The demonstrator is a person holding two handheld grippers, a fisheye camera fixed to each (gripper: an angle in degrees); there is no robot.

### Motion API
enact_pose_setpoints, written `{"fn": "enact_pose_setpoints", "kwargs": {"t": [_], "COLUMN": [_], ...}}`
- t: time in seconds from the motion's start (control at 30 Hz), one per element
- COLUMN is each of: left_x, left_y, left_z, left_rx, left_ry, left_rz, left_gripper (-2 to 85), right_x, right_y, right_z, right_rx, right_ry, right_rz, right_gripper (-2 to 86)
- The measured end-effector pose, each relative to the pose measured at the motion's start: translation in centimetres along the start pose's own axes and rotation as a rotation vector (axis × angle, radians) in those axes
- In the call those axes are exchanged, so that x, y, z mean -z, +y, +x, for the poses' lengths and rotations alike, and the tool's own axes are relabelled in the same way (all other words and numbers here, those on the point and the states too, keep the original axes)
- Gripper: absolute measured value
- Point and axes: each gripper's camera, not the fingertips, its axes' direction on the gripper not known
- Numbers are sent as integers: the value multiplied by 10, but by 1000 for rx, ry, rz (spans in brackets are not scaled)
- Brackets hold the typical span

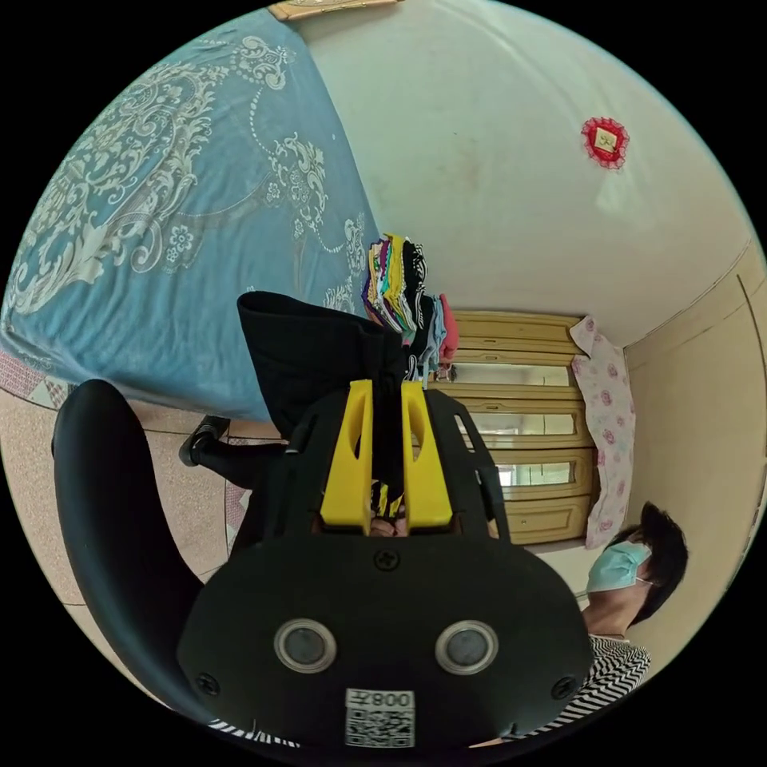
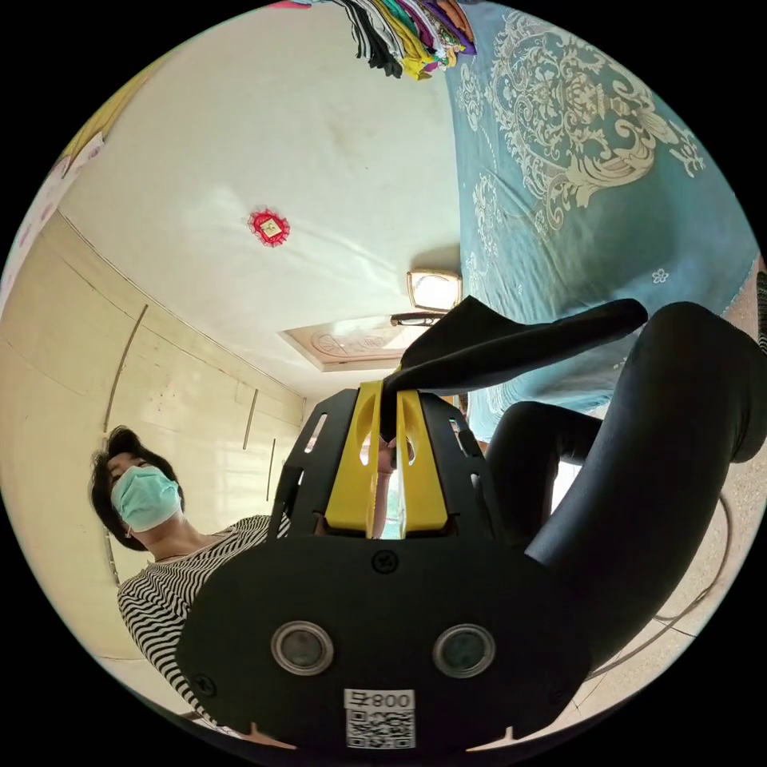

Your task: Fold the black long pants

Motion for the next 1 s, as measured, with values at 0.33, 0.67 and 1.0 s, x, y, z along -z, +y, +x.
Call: {"fn": "enact_pose_setpoints", "kwargs": {"t": [0.33,0.67,1.0], "left_x": [-186,-319,-459], "left_y": [-154,-276,-320], "left_z": [41,109,268], "left_rx": [3,75,73], "left_ry": [31,25,-45], "left_rz": [-146,-150,-191], "left_gripper": [65,64,64], "right_x": [38,35,76], "right_y": [-109,-210,-243], "right_z": [-105,-245,-443], "right_rx": [28,-4,-71], "right_ry": [77,163,150], "right_rz": [93,82,57], "right_gripper": [15,14,13]}}
